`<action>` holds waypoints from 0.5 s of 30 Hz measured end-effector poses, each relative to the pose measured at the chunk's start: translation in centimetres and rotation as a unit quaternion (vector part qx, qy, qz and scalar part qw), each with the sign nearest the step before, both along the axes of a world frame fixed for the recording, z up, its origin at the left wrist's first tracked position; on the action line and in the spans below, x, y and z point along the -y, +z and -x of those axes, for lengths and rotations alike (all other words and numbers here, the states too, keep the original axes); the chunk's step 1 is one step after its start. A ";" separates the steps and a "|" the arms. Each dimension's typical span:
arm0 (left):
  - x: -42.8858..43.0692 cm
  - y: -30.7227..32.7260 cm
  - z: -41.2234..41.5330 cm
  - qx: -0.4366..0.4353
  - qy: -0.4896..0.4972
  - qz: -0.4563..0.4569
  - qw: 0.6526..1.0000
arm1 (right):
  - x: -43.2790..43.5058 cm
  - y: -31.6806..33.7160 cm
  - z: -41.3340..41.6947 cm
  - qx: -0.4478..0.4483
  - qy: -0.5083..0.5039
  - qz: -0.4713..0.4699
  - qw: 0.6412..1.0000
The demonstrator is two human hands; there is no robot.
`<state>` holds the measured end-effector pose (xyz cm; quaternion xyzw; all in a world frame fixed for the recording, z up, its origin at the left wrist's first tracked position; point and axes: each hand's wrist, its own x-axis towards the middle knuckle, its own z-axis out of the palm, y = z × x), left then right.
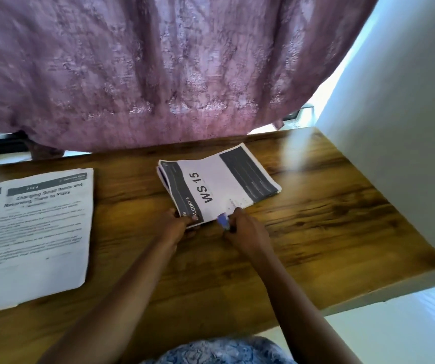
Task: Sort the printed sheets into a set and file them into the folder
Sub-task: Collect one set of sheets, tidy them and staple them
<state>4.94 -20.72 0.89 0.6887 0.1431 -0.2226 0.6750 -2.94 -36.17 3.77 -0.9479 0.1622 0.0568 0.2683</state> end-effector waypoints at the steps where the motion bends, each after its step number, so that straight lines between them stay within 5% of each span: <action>1: 0.9 -0.2 0.0 -0.005 0.018 0.021 1.000 | 2.0 0.4 0.0 0.003 -0.033 -0.031 0.999; 7: 7.1 -0.7 -0.2 -0.040 0.087 0.059 0.994 | 17.9 0.7 -2.1 0.113 -0.209 -0.049 0.970; 15: 11.8 -1.0 -0.4 -0.037 0.212 0.057 0.975 | 34.2 -2.3 -5.9 0.112 -0.238 0.080 0.962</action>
